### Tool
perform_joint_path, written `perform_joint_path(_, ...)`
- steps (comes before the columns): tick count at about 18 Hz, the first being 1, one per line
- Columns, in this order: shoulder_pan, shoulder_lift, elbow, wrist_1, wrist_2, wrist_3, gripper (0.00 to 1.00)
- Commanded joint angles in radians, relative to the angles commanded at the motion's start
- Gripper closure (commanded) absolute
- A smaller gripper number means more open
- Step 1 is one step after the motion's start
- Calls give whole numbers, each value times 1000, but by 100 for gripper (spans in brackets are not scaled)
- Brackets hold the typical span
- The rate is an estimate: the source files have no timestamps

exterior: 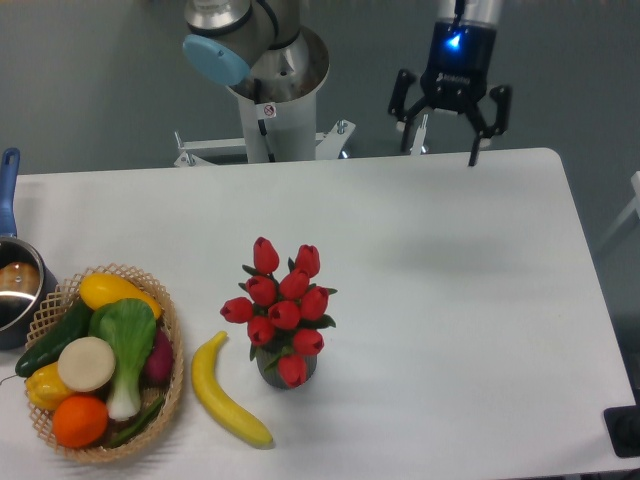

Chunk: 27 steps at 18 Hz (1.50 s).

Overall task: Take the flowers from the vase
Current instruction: 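Move the open gripper from its raised pose toward the red tulips, then lower the open gripper around the tulip stems above the grey vase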

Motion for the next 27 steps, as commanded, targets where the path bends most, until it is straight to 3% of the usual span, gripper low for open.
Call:
perform_joint_path(10,-143,-83,-34,46,-22,27,0)
perform_joint_path(15,-227,-195,-8,150,-23,26,0)
perform_joint_path(18,-258,-216,-5,160,-28,24,0)
perform_joint_path(23,-314,-296,72,160,-29,20,0)
perform_joint_path(27,-330,-328,104,161,-29,20,0)
